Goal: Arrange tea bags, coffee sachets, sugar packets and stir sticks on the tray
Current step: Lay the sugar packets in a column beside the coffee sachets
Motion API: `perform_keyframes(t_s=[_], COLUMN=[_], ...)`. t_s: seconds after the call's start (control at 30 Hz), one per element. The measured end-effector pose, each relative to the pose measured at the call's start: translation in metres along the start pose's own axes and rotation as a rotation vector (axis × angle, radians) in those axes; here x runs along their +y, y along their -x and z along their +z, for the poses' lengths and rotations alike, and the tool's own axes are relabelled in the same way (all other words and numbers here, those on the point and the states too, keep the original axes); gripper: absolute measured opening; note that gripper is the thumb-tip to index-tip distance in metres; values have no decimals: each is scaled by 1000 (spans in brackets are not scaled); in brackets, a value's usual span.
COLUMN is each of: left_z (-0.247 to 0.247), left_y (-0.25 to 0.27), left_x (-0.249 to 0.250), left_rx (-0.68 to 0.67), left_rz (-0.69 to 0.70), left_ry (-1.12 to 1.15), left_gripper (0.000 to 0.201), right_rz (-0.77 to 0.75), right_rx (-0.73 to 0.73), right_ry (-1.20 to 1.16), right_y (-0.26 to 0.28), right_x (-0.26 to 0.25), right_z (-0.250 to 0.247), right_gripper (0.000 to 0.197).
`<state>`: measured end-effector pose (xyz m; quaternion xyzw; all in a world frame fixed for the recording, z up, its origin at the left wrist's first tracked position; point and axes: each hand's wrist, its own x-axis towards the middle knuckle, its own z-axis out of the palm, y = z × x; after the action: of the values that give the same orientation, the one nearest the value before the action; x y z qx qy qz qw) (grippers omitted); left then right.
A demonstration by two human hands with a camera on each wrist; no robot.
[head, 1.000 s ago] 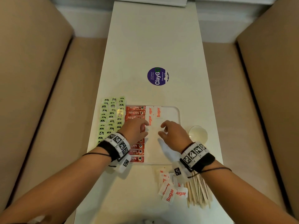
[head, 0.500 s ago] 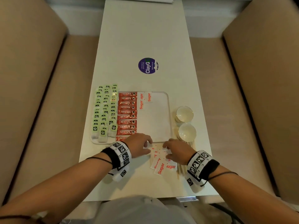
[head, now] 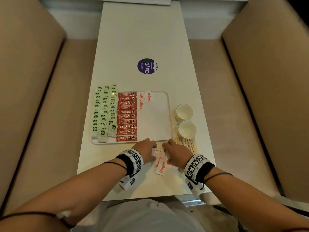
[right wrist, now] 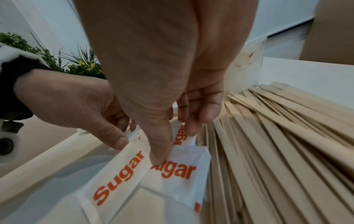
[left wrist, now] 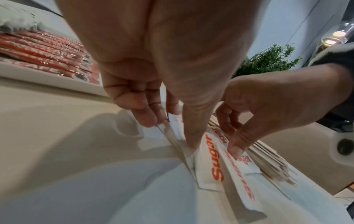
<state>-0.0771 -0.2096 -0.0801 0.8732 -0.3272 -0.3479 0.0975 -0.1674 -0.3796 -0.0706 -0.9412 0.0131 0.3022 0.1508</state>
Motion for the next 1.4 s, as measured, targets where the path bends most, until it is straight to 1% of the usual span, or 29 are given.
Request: perform_keyframes(t_s=[0.17, 0.3, 0.37, 0.47, 0.7, 0.8, 0.9, 0.97, 1.07, 1.13, 1.2, 1.3, 1.4], left_z=[-2, -4, -7, -11, -27, -36, -41, -45, -49, -54, -59, -67, -73], left_y=[-2, -1, -1, 1, 5, 7, 7, 7, 9, 11, 12, 16, 23], left_x=[2, 1, 0, -3, -11, -16, -23, -28, -29, -27, -25, -20, -15], left_rx=[20, 11, 14, -9, -41, -42, -32, -22, -13, -15, -9, -5, -50], left_rz=[-61, -99, -118, -104, -60, -50, -66, -77, -129, -175, -196, -176, -139], left_ry=[68, 171, 230, 295, 400, 441, 512, 582, 792, 929, 1010, 1064, 1145], left_gripper=[22, 11, 13, 12, 17, 15, 14, 16, 21, 20, 18, 18, 18], right_rz=[24, 22, 21, 27, 42, 52, 40, 29, 1, -29, -65, -125, -173], right_rx=[-6, 12, 29, 33, 42, 56, 73, 94, 138, 166, 181, 178, 157], right_ry=[27, 31, 18, -13, 34, 40, -9, -46, -82, -110, -150, -227, -301], right_y=[-3, -6, -6, -5, -3, -1, 0, 2, 6, 8, 9, 8, 2], right_x=[-1, -1, 0, 2, 3, 2, 1, 0, -4, -7, -10, -20, -32], right_z=[-1, -5, -7, -13, -21, -23, -30, -38, -53, -65, -77, -93, -102], right_gripper=[57, 56, 52, 43, 17, 9, 8, 9, 13, 16, 18, 17, 19])
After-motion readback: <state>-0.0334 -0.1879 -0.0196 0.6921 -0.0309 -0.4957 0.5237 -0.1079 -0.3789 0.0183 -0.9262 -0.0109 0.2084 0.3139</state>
